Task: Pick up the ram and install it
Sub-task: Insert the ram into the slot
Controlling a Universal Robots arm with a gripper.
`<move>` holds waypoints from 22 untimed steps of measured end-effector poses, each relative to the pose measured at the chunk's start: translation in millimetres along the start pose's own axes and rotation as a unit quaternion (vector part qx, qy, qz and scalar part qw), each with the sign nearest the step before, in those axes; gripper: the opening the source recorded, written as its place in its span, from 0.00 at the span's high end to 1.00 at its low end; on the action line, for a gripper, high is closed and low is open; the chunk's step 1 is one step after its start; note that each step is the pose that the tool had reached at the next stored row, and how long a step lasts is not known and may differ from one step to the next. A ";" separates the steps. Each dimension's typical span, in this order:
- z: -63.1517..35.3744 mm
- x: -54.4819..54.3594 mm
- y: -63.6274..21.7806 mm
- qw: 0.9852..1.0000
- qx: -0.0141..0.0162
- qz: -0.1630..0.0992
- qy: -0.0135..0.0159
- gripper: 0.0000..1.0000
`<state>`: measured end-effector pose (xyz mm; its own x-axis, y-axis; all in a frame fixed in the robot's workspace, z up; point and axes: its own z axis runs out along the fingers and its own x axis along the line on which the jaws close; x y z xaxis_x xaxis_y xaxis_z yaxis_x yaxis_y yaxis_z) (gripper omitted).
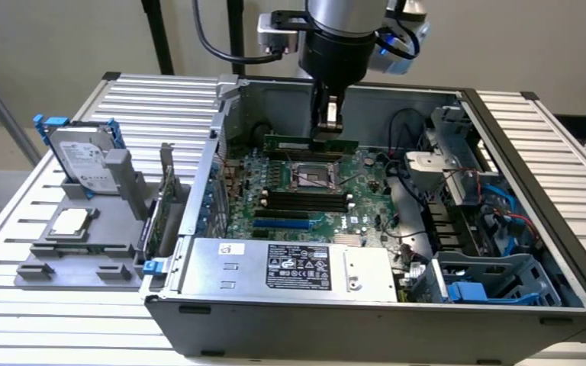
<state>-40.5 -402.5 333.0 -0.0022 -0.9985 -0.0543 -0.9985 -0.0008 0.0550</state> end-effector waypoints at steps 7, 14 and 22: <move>11.8 -6.1 0.6 1.000 0.001 0.006 0.003 0.86; 22.3 -11.4 0.4 1.000 0.002 0.012 0.009 0.86; 35.8 -10.9 -1.0 1.000 0.002 0.013 0.015 0.86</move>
<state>-41.5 -389.6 297.9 -0.0261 -0.9994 -0.0228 -0.9983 0.0249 0.0519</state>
